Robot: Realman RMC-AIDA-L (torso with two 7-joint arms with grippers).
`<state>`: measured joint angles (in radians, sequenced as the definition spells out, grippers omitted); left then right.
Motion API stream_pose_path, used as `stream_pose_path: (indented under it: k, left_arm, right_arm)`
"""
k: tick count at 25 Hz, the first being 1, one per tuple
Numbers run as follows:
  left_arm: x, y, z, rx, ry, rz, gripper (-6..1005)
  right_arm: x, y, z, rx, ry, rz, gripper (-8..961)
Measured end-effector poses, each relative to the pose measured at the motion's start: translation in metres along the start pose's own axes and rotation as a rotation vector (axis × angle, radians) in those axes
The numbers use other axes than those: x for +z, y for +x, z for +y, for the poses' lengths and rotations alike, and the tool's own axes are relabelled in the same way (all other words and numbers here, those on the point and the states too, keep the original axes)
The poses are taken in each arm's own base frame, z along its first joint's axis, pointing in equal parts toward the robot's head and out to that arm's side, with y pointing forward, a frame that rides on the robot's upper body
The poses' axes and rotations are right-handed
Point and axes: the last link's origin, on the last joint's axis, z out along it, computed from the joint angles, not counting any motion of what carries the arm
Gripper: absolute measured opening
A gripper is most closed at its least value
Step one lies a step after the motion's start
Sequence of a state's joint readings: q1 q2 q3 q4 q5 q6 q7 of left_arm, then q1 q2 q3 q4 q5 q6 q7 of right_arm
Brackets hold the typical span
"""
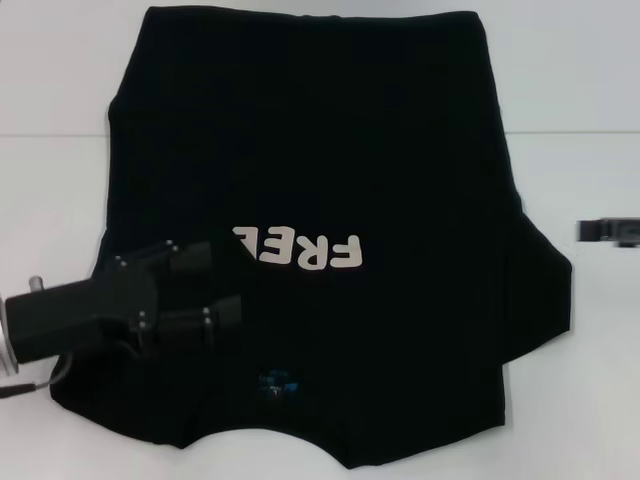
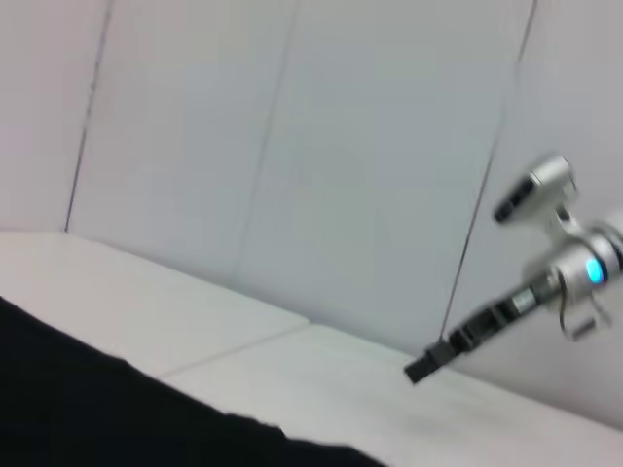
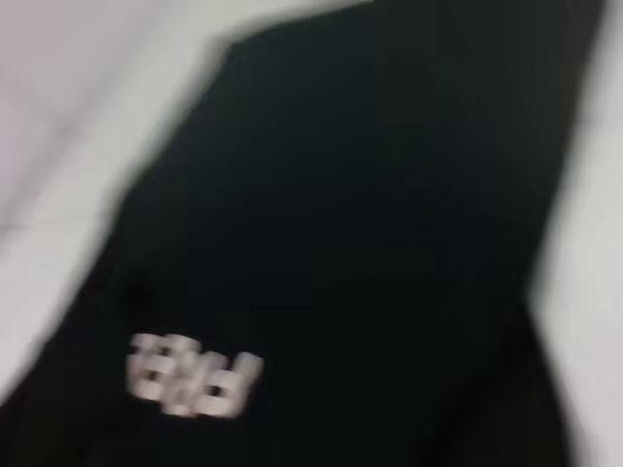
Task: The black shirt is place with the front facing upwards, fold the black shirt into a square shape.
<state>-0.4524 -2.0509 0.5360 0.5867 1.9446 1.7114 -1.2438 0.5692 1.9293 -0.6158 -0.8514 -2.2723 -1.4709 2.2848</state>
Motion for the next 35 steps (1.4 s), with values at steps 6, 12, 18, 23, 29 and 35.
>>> stream_pose_path:
  k: [6,12,18,23,29,35]
  left_arm:
    - [0.004,-0.006,-0.001,0.010,0.008,-0.036,907]
    - [0.004,-0.009,-0.001,0.009,0.018,-0.043,907]
    - [0.005,-0.010,0.000,0.007,0.018,-0.042,906]
    - [0.005,-0.010,-0.001,0.006,0.026,-0.045,906]
    - [0.005,-0.010,-0.002,0.008,0.026,-0.045,906]
    - [0.006,-0.009,-0.003,0.010,0.026,-0.046,906]
  right_arm:
    - [-0.001,-0.024,0.000,0.059,0.225,0.164,944]
    - [0.031,-0.027,0.009,0.043,0.252,0.218,945]
    - [0.054,-0.019,0.004,0.050,0.259,0.242,945]
    - [0.063,-0.014,0.004,0.041,0.272,0.246,944]
    - [0.070,-0.014,0.006,0.031,0.275,0.246,944]
    - [0.075,-0.013,0.008,0.022,0.275,0.249,903]
